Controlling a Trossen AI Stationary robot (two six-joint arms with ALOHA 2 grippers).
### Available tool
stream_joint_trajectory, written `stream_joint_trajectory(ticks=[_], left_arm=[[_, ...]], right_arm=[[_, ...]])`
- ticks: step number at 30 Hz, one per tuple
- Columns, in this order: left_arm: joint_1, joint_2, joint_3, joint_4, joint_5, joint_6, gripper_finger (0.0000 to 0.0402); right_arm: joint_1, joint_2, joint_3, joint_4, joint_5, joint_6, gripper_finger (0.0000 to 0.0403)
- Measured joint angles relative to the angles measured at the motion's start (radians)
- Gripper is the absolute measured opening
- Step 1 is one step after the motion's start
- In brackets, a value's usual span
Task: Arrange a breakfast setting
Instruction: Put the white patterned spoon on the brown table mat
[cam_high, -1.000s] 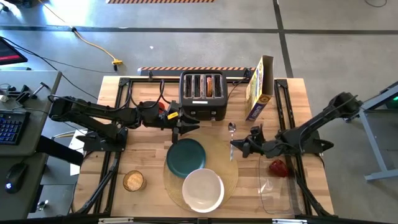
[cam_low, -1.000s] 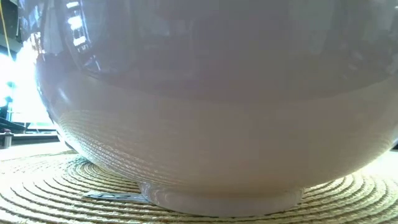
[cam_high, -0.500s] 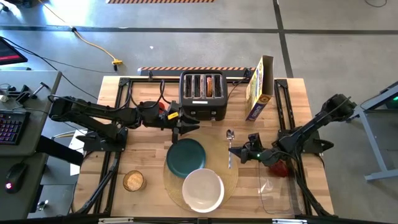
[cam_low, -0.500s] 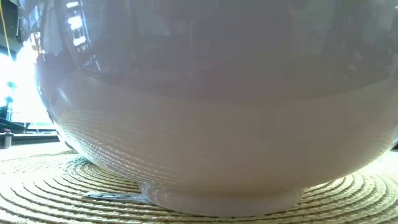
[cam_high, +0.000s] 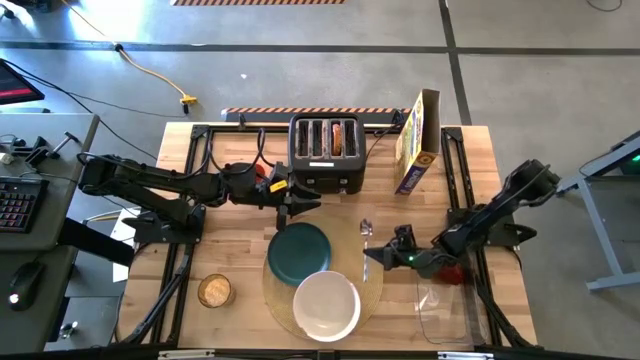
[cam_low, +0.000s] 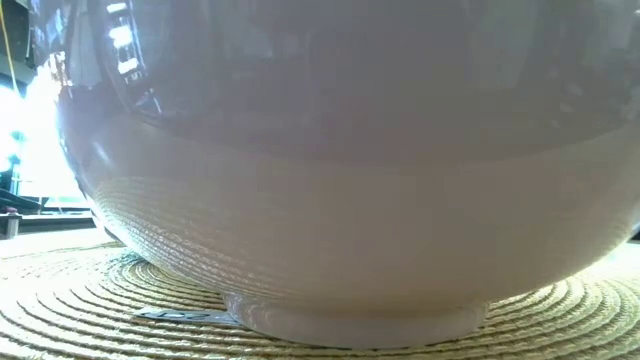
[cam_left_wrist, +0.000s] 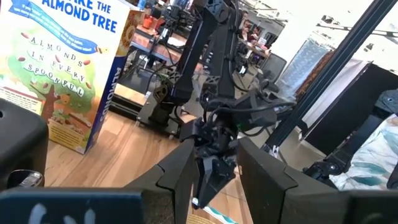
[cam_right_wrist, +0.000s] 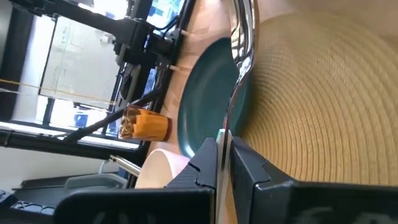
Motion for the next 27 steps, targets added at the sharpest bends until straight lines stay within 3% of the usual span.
stream_joint_trajectory(ticks=[12,18,27], left_arm=[[0.0,0.0,0.0,-0.012,0.0,0.0,0.0113],[0.0,0.0,0.0,-0.012,0.0,0.0,0.0113],[0.0,0.0,0.0,-0.014,0.0,0.0,0.0113]], right_arm=[[0.033,0.104,0.071,0.02,-0.001,0.067,0.0],[0.047,0.117,0.097,-0.066,-0.006,0.114,0.0],[0.127,0.116,0.1,-0.14,0.1,0.225,0.0]])
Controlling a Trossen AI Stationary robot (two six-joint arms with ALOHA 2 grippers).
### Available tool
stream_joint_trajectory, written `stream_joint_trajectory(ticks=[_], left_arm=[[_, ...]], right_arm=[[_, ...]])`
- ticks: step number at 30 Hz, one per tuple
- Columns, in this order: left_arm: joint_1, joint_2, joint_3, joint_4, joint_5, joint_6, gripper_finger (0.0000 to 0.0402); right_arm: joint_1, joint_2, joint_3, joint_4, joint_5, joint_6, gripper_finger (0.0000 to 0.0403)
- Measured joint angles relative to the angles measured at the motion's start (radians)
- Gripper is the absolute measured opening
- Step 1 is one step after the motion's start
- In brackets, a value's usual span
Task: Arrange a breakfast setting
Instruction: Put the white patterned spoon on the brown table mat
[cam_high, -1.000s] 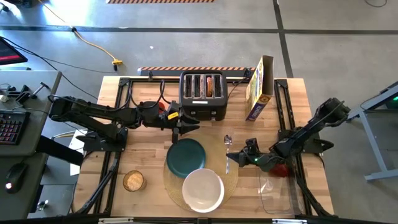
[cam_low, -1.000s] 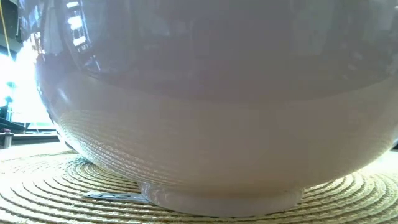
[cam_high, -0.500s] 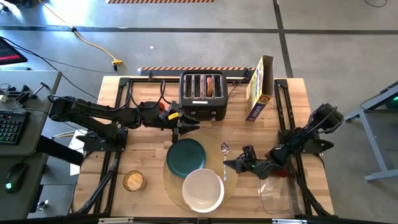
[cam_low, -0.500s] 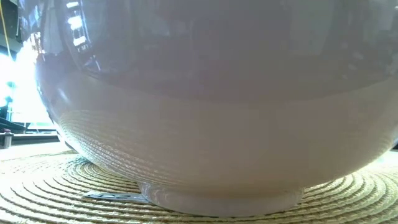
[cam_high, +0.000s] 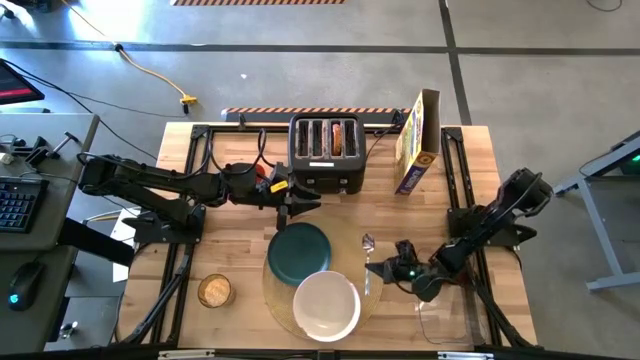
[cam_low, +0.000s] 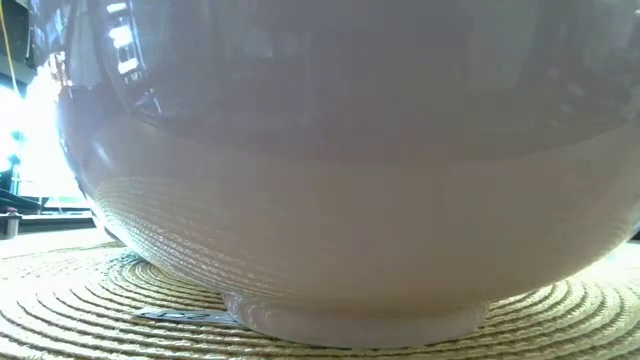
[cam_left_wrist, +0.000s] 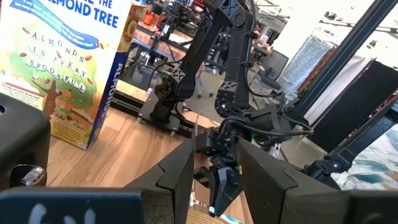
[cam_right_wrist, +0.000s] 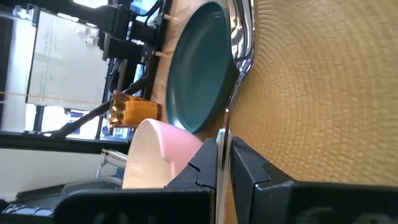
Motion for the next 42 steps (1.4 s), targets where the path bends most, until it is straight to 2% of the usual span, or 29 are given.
stream_joint_trajectory(ticks=[13,21,34,42], left_arm=[[0.0,0.0,0.0,0.001,0.0,0.0,0.0113],[0.0,0.0,0.0,0.003,0.0,0.0,0.0113],[0.0,0.0,0.0,0.0,0.0,0.0,0.0113],[0.0,0.0,0.0,0.0,0.0,0.0,0.0113]], right_arm=[[0.025,0.004,0.017,-0.032,0.029,0.023,0.0],[0.025,0.081,0.087,-0.074,0.022,0.042,0.0],[0.058,0.169,0.098,-0.076,0.023,0.179,0.0],[0.058,0.195,0.119,-0.071,0.002,0.209,0.0]])
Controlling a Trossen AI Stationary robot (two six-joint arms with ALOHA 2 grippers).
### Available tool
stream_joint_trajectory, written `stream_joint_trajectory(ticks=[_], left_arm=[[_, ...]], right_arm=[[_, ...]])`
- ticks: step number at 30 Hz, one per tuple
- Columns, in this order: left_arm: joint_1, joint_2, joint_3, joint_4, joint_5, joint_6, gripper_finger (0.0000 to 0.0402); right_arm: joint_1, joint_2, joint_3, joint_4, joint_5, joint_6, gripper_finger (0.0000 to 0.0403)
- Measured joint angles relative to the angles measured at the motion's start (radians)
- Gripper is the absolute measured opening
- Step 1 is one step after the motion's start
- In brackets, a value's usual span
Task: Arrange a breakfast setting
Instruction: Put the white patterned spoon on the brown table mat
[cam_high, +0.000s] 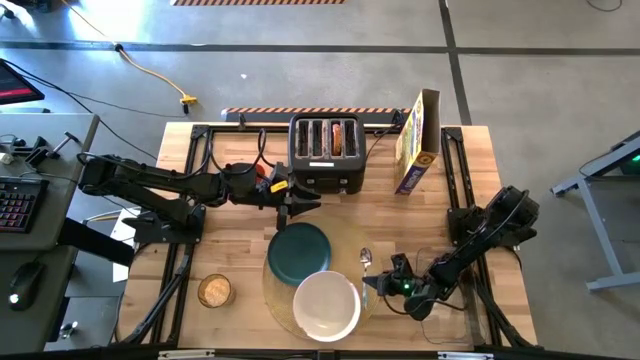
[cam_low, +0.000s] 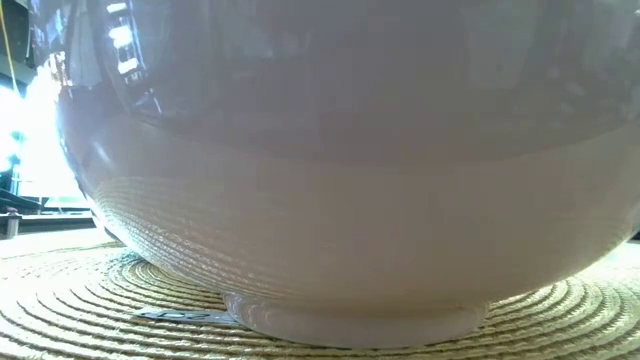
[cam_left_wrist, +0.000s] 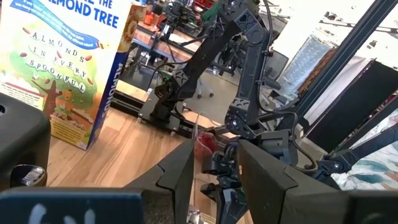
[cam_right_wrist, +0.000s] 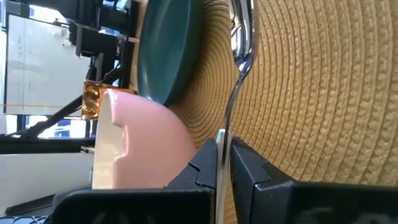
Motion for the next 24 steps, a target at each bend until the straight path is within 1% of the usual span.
stream_joint_trajectory(ticks=[6,10,14,17,22,24], left_arm=[[0.0,0.0,0.0,-0.001,0.0,0.0,0.0113],[0.0,0.0,0.0,-0.001,0.0,0.0,0.0113],[0.0,0.0,0.0,-0.001,0.0,0.0,0.0113],[0.0,0.0,0.0,-0.001,0.0,0.0,0.0113],[0.0,0.0,0.0,-0.001,0.0,0.0,0.0113],[0.0,0.0,0.0,-0.001,0.0,0.0,0.0113]], right_arm=[[0.0,-0.001,0.001,-0.011,-0.036,0.075,0.0],[-0.007,-0.002,0.002,-0.016,-0.072,0.085,0.0],[-0.016,-0.003,0.003,-0.06,-0.088,0.13,0.0],[-0.019,-0.003,0.003,-0.071,-0.089,0.132,0.0],[-0.039,-0.003,0.003,-0.095,-0.153,0.129,0.0],[-0.046,-0.003,0.003,-0.097,-0.159,0.129,0.0]])
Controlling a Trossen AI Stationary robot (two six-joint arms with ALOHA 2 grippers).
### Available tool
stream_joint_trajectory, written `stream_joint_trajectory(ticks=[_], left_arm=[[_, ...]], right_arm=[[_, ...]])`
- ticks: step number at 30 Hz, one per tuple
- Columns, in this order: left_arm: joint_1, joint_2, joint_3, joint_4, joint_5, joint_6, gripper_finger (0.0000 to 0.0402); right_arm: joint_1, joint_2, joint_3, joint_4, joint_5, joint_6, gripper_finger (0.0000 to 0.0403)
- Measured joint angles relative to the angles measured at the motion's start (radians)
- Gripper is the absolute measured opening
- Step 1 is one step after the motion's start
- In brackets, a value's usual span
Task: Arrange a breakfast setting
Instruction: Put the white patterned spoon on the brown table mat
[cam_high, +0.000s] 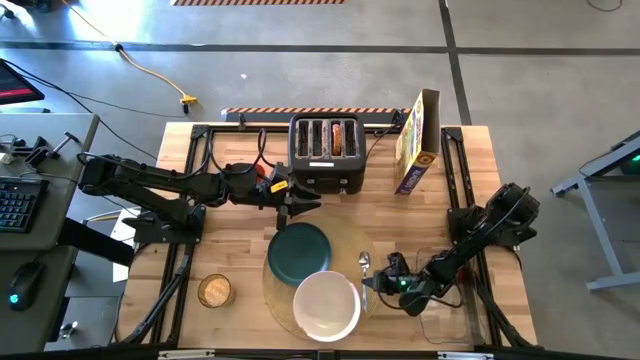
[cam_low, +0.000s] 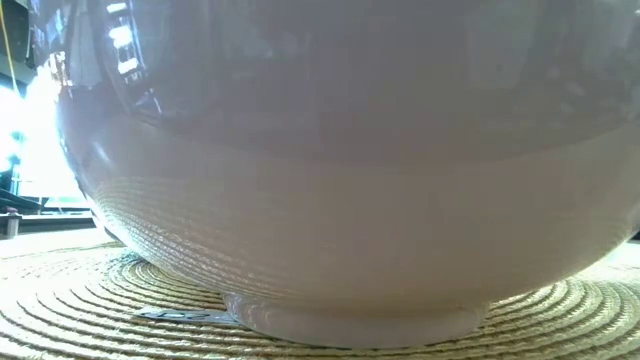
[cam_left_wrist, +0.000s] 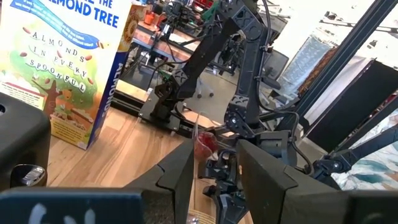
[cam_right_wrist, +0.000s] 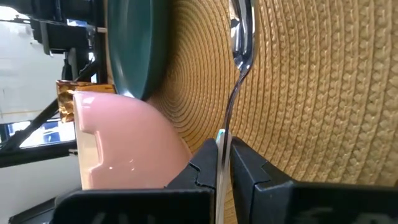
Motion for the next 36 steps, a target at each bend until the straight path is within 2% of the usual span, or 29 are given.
stream_joint_trajectory(ticks=[5,29,36], left_arm=[[0.0,0.0,0.0,0.0,0.0,0.0,0.0113],[0.0,0.0,0.0,0.0,0.015,0.0,0.0113],[0.0,0.0,0.0,0.0,0.028,0.0,0.0113]], right_arm=[[-0.018,0.0,-0.001,-0.018,-0.041,0.003,0.0],[-0.036,0.0,-0.002,-0.049,-0.104,0.049,0.0001],[-0.036,0.0,-0.002,-0.052,-0.109,0.053,0.0032]])
